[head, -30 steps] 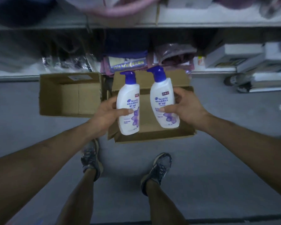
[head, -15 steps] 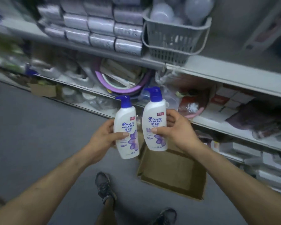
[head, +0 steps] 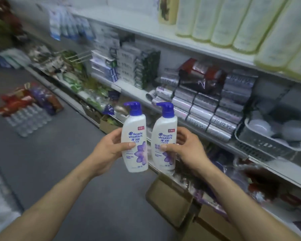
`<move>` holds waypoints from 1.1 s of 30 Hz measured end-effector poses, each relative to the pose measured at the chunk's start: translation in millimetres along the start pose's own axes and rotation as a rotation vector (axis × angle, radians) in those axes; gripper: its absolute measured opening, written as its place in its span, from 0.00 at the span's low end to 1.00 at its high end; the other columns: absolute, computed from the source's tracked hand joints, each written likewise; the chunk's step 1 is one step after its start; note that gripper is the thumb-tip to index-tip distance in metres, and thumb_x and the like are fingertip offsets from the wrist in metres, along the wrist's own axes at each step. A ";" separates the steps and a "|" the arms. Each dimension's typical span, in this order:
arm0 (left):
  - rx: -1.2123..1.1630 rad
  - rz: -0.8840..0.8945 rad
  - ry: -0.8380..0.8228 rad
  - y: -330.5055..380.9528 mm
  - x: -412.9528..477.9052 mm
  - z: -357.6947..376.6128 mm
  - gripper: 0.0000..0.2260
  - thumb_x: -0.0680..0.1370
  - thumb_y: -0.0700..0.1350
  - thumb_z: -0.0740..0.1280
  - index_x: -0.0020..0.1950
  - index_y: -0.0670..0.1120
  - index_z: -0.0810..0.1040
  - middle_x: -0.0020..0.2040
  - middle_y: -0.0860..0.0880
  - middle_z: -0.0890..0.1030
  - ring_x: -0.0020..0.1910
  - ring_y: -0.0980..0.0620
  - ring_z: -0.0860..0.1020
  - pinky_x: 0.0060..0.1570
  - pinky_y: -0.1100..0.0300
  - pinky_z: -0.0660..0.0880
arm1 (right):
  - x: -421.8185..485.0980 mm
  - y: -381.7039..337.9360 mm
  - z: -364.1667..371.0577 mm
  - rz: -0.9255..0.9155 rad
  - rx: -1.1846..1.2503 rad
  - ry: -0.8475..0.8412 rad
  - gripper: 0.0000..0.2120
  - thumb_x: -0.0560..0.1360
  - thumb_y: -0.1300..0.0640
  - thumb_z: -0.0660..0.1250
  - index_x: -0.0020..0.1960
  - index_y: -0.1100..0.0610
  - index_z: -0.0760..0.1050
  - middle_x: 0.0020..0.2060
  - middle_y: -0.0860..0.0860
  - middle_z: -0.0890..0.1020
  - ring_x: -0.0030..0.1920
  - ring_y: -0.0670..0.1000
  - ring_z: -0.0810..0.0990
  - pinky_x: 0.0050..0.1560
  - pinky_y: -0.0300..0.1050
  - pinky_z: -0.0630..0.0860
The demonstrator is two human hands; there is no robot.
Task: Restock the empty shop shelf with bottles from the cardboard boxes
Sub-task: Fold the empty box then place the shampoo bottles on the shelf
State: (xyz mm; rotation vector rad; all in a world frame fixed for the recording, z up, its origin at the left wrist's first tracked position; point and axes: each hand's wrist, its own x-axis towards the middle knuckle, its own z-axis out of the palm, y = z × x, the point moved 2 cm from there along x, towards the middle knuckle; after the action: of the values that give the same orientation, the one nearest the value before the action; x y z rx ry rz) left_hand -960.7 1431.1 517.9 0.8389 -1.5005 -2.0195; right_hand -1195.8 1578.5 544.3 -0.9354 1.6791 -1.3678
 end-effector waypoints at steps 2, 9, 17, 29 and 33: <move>0.010 0.029 -0.003 31.4 10.7 -33.3 0.27 0.71 0.42 0.82 0.69 0.48 0.82 0.65 0.38 0.84 0.61 0.39 0.85 0.58 0.44 0.84 | 24.4 -27.5 27.6 -0.028 0.006 -0.010 0.28 0.68 0.65 0.84 0.63 0.53 0.78 0.50 0.46 0.89 0.46 0.50 0.89 0.40 0.46 0.87; 0.019 0.161 0.016 123.9 61.1 -112.8 0.28 0.69 0.43 0.82 0.69 0.46 0.83 0.64 0.37 0.85 0.61 0.38 0.85 0.59 0.43 0.83 | 112.3 -102.0 97.4 -0.128 0.048 -0.011 0.26 0.69 0.68 0.82 0.63 0.55 0.80 0.53 0.53 0.89 0.51 0.57 0.89 0.43 0.50 0.86; 0.040 0.275 0.019 223.5 147.9 -154.3 0.28 0.64 0.44 0.84 0.65 0.48 0.85 0.63 0.38 0.85 0.62 0.36 0.84 0.57 0.44 0.85 | 223.4 -179.9 113.2 -0.300 -0.036 0.017 0.27 0.66 0.59 0.86 0.62 0.51 0.80 0.52 0.45 0.89 0.52 0.48 0.89 0.49 0.43 0.86; 0.087 0.448 -0.137 351.2 288.9 -174.9 0.23 0.66 0.48 0.82 0.61 0.52 0.87 0.62 0.40 0.86 0.60 0.36 0.86 0.60 0.39 0.83 | 350.9 -283.1 98.4 -0.460 -0.049 0.168 0.27 0.66 0.57 0.86 0.62 0.50 0.81 0.54 0.44 0.89 0.54 0.47 0.88 0.53 0.47 0.85; 0.075 0.474 -0.231 379.9 358.6 -190.4 0.22 0.69 0.47 0.81 0.63 0.49 0.86 0.62 0.39 0.86 0.60 0.35 0.85 0.61 0.37 0.82 | 390.6 -302.7 90.7 -0.498 -0.074 0.270 0.27 0.66 0.59 0.86 0.63 0.51 0.82 0.53 0.45 0.89 0.54 0.46 0.88 0.48 0.35 0.82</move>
State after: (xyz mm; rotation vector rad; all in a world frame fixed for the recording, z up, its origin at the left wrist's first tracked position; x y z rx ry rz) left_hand -1064.6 949.5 775.5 0.2406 -1.7151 -1.7513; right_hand -1264.5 1144.4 787.8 -1.3219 1.7745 -1.8351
